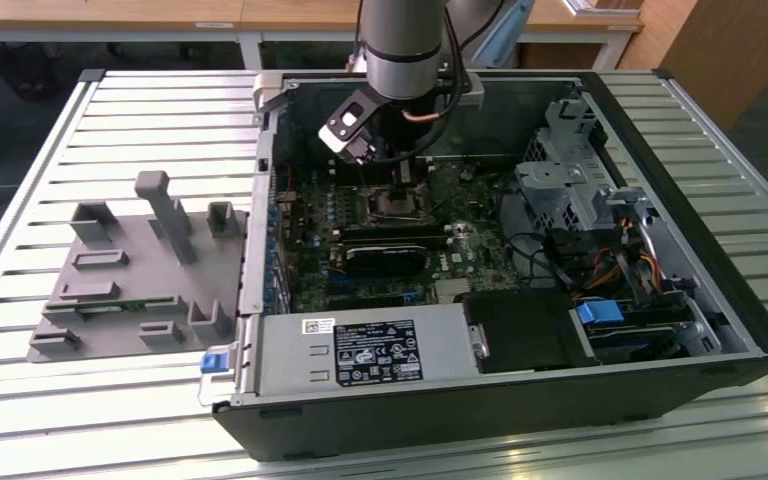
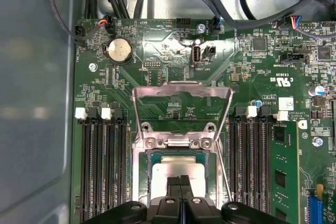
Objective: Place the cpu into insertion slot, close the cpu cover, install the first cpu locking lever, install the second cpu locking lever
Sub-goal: 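Place the cpu into insertion slot, then close the cpu cover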
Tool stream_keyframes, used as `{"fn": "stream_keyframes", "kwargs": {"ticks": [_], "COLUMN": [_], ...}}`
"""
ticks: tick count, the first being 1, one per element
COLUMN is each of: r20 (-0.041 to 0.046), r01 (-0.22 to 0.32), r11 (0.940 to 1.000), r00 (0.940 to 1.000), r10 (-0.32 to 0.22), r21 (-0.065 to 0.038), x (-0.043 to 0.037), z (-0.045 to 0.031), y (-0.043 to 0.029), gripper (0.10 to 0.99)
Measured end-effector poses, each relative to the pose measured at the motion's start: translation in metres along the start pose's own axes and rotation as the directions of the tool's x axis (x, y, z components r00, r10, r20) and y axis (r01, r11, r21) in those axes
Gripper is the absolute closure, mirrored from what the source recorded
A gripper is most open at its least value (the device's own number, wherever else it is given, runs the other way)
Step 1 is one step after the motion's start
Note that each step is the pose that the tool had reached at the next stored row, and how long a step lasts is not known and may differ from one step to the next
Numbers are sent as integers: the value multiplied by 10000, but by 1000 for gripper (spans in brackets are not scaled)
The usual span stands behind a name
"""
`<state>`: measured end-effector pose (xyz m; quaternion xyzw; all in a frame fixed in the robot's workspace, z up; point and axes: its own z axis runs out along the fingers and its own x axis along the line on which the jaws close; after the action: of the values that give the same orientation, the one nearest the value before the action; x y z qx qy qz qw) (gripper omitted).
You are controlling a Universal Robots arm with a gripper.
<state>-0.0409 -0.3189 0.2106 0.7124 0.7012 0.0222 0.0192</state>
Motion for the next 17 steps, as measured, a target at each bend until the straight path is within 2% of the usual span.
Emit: {"fn": "stream_keyframes", "kwargs": {"ticks": [17], "r20": [-1], "r01": [-2], "r11": [10000], "r00": [10000], "r10": [2], "r21": [1], "x": [1], "z": [-80], "y": [5], "gripper": [969]}}
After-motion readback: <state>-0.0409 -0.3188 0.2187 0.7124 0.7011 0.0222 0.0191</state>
